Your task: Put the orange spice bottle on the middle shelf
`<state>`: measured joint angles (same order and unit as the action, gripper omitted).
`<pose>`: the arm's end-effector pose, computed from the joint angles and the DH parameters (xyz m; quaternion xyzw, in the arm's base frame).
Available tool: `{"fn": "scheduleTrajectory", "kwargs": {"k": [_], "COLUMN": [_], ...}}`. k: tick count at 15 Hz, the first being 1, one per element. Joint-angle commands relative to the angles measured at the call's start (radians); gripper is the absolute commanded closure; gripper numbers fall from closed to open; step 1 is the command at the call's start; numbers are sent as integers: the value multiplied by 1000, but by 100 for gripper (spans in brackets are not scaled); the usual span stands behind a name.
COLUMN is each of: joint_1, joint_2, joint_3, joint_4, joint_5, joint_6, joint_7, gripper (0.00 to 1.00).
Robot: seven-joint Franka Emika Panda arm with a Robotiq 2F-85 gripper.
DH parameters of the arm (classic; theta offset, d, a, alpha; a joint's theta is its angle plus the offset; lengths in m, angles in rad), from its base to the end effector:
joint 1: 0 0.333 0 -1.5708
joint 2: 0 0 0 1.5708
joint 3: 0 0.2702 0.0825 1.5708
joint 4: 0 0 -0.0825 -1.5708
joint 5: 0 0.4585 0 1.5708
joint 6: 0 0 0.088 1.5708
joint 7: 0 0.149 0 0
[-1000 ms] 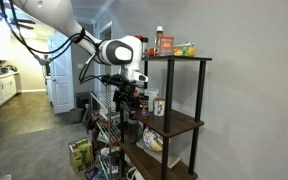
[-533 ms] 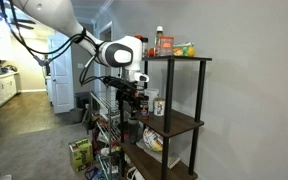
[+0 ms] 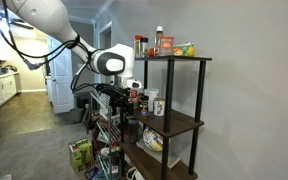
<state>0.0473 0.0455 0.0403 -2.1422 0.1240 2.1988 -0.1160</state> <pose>0.6033 0.0617 0.2537 -0.9965 -0.0655 -0.0063 0.0512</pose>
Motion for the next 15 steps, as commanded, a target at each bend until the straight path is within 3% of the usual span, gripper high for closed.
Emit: {"fn": "scheduleTrajectory", "kwargs": {"k": [1,7,10,15], "joint_1": [27,57,68,54], "joint_2": [-94,-112,-107,-89], "joint_3": [30,59,72,83], "joint_4": [-122,-169,-171,-179], "joint_5": [-27,-68,-114,-358], "joint_6": [80,187,301,493], "joint_7": [-8,53,131,406], "gripper": [0,0,0,0]}}
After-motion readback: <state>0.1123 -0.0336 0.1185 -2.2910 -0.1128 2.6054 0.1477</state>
